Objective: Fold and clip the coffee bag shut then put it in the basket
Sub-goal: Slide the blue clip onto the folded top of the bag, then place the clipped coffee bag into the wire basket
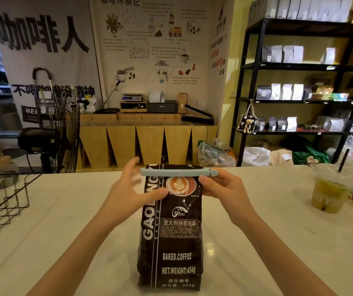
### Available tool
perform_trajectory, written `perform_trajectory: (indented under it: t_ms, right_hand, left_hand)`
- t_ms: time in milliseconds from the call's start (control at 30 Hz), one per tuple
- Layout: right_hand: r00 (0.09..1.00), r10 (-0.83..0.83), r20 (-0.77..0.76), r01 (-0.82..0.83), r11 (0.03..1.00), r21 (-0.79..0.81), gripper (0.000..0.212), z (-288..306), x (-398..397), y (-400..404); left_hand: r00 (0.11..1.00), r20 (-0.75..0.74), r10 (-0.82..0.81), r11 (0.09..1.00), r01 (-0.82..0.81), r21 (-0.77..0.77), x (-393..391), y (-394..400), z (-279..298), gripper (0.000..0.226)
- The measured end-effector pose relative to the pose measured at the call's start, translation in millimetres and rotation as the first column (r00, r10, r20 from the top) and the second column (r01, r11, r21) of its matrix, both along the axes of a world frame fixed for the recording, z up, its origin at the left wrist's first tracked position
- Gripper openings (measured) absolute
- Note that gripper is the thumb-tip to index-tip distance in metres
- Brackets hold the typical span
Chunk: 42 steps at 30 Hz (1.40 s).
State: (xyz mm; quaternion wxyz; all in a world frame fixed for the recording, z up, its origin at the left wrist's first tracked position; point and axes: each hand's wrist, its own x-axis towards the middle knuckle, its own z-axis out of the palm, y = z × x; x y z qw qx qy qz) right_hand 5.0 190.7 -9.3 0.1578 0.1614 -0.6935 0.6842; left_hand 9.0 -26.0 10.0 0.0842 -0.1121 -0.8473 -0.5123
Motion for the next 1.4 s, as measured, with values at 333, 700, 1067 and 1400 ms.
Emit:
perform_trajectory:
  t_ms: [333,700,1067,1400]
  right_hand:
    - [0.855,0.215,0.472,-0.315,0.938,0.144,0.046,-24,0,-10]
    - [0.921,0.298,0.251,-0.344,0.925,0.163,0.032,17,-21,-41]
    - [0.852,0.52,0.056,-0.522,0.842,0.135,0.023,70,-45,-196]
    - [0.712,0.7,0.058,-0.694,0.689,0.208,0.022,78,-45,-389]
  left_hand:
    - [0.925,0.33,-0.19,0.954,0.094,0.286,3,-8,-32,0.075]
    - [0.996,0.088,-0.003,0.925,-0.031,0.378,15,-28,3,0.074]
    - [0.911,-0.169,0.377,0.877,-0.293,0.38,42,-151,65,0.076]
    - [0.731,-0.245,0.637,0.755,-0.528,0.388,77,-310,61,0.077]
